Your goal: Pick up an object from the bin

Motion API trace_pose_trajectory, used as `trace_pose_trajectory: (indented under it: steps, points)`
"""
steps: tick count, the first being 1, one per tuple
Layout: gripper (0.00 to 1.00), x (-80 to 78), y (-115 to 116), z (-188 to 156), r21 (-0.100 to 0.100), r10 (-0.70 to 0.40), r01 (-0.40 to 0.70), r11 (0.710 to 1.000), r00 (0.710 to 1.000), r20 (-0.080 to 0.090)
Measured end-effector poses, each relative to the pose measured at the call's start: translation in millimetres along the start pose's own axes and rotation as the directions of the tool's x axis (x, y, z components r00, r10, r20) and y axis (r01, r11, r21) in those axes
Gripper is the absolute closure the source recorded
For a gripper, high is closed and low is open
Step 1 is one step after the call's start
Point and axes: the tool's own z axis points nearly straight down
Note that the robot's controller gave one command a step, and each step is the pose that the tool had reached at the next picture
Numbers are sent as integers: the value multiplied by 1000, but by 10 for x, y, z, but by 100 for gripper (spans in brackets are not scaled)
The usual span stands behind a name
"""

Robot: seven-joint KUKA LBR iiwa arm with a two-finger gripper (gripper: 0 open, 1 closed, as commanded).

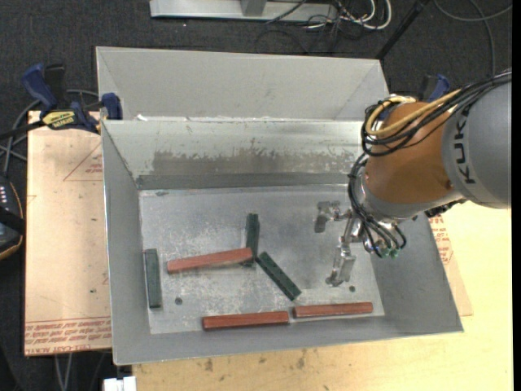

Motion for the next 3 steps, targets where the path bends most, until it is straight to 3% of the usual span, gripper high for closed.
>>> trace_pose_trajectory:
  steps: [1, 2, 3]
  points:
    - [0, 318, 892, 573, -4, -58, 58, 998, 998, 0]
    - [100, 309, 848, 558, -1, -52, 52, 999, 999, 1]
    - [100, 363, 1216, -859, -2, -66, 66, 998, 998, 10]
